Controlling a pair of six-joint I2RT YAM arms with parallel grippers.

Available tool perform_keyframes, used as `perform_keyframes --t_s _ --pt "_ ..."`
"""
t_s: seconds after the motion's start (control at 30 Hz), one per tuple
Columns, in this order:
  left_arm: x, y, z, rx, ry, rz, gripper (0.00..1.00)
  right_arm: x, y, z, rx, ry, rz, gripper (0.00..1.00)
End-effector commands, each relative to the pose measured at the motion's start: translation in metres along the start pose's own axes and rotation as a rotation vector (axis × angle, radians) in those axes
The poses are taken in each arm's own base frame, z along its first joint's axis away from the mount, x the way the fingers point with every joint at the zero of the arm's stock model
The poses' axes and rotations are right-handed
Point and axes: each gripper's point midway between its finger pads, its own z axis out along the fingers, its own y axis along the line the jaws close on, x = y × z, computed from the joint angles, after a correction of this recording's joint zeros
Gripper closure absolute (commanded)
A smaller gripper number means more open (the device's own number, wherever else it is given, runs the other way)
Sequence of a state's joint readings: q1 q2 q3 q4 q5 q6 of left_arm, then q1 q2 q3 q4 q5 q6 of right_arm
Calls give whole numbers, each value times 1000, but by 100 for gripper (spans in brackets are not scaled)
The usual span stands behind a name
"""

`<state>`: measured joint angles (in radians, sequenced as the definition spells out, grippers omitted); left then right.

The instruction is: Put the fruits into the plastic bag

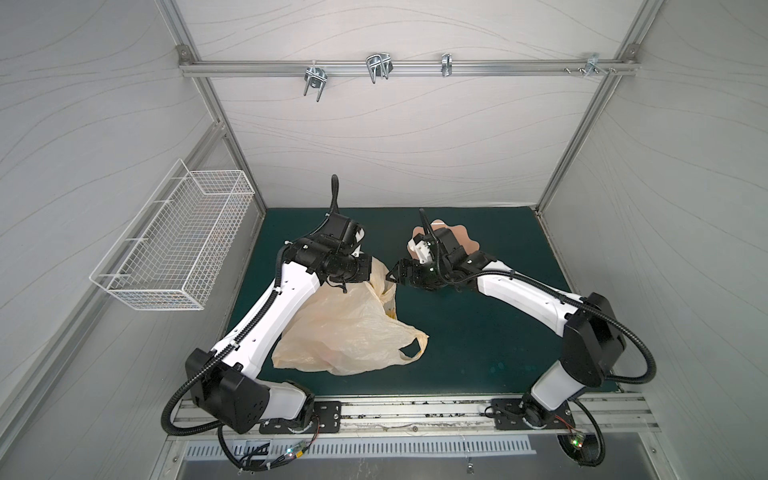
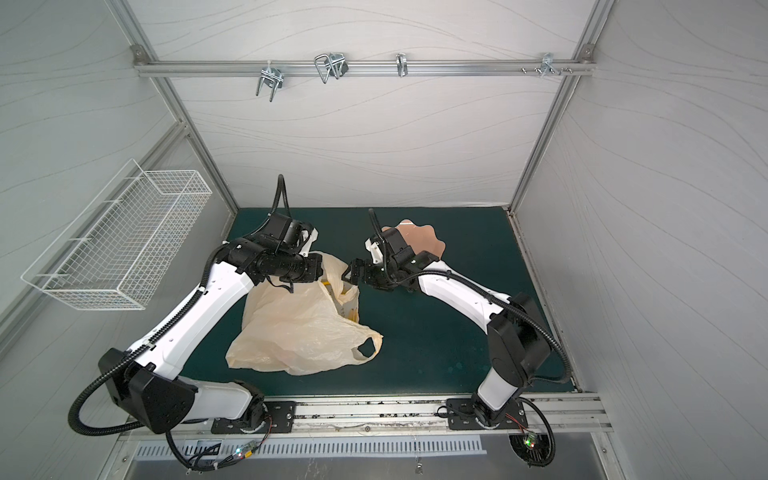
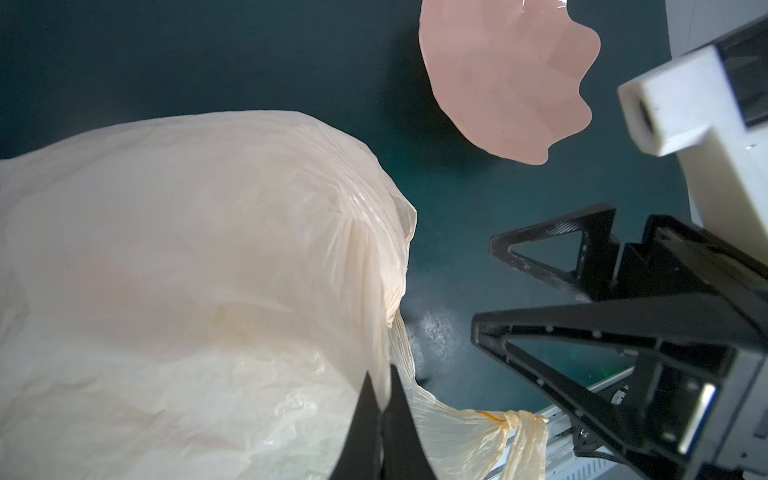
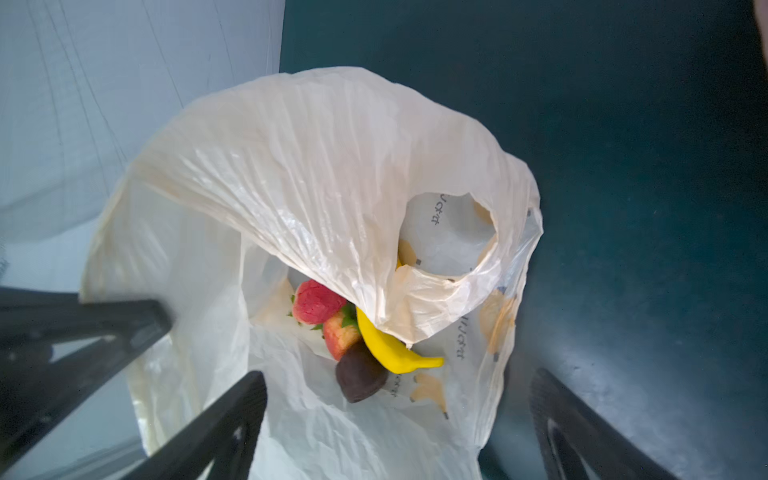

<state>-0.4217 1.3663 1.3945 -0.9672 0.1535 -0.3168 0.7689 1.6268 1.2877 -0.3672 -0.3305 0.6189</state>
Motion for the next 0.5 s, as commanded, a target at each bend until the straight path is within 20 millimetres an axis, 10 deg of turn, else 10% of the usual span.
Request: perform_keyframes --t_s 0.0,0.47 --pt "-10 -9 -8 32 -33 30 100 15 -3 1 68 50 -257 1" --pt "-7 -13 -11 54 -28 30 100 30 3 68 176 31 -495 2"
